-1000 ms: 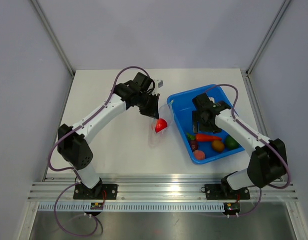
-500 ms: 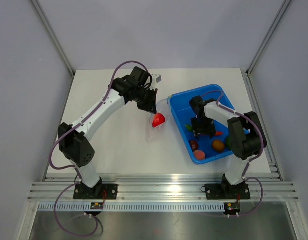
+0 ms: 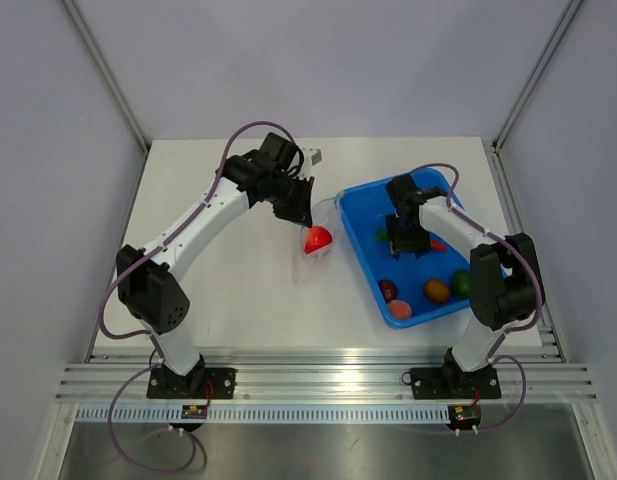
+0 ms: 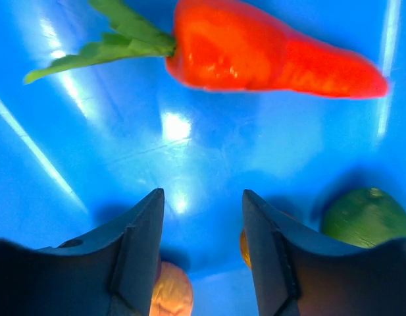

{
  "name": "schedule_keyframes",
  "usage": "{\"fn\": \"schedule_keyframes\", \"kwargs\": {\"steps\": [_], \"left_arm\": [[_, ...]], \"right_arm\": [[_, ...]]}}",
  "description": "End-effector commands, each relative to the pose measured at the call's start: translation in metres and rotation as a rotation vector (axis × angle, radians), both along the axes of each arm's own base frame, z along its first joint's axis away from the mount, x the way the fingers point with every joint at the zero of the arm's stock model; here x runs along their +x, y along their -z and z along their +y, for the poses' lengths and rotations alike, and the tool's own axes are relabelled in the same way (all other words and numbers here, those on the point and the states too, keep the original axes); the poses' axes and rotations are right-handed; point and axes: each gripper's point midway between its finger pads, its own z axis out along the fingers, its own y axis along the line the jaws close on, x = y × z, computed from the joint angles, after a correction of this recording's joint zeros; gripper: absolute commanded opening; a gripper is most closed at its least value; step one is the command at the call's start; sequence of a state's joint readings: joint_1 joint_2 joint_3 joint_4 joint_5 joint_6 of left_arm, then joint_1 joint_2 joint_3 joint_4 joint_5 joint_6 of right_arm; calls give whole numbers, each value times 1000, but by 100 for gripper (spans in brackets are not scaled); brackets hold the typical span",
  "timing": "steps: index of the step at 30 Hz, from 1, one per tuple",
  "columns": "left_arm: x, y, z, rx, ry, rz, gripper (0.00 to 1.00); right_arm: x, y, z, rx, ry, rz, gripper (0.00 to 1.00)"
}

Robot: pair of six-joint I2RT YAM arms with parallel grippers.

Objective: Place the food in the zip-top bag and seal the zipper
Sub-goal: Adjust the fake vegetable in the bin.

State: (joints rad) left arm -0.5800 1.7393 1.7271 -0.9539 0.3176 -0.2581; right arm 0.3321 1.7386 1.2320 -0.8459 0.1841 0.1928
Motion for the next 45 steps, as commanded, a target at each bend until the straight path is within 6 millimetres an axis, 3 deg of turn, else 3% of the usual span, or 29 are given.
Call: {"fn": "schedule_keyframes", "kwargs": {"steps": [1,4,9,13,17,18,21,29,31,33,37,40,42,45], "left_arm": [[5,-16,-1,-29,2,-40,0],[4,-16,0,-24,2,-36,0],[2,-15,5,-13,-5,-43,0],[3,-13,7,-8,-13,-39,0],[4,-12,8,-20,-21,-47,0],[4,-10,7,-20,-20,-40,0],[2,-9,7,-19,-16,-32,0],[2,-8,10,-11,-25,-40,0],[3,-7,10,-12,-24,-40,0],[4,-7,9,-10,-24,-36,0],[5,-9,10,-7,-29,-45,0],[7,-10,12,-3,-31,-46,0],[8,-10,13,4,-31,-45,0],[8,-11,16,11,-34,-48,0]], "right_arm": [[12,-25,-3,-4,-9,-60,59],[7,-21,12,79,12,-20,60],[-13,-50,36,269,50,-75,78],[-37,-59,18,236,265,-90,79],[-53,-70,9,260,337,-167,72],[-57,-69,18,305,289,-148,68],[-69,-59,33,365,216,-55,65],[-103,-22,33,316,216,153,60],[-93,-16,38,321,216,156,53],[-84,-14,47,339,199,159,39],[-58,11,63,340,157,182,36],[-15,19,47,214,178,96,36],[30,4,20,117,250,-32,36],[59,-35,5,135,291,-156,40]]}}
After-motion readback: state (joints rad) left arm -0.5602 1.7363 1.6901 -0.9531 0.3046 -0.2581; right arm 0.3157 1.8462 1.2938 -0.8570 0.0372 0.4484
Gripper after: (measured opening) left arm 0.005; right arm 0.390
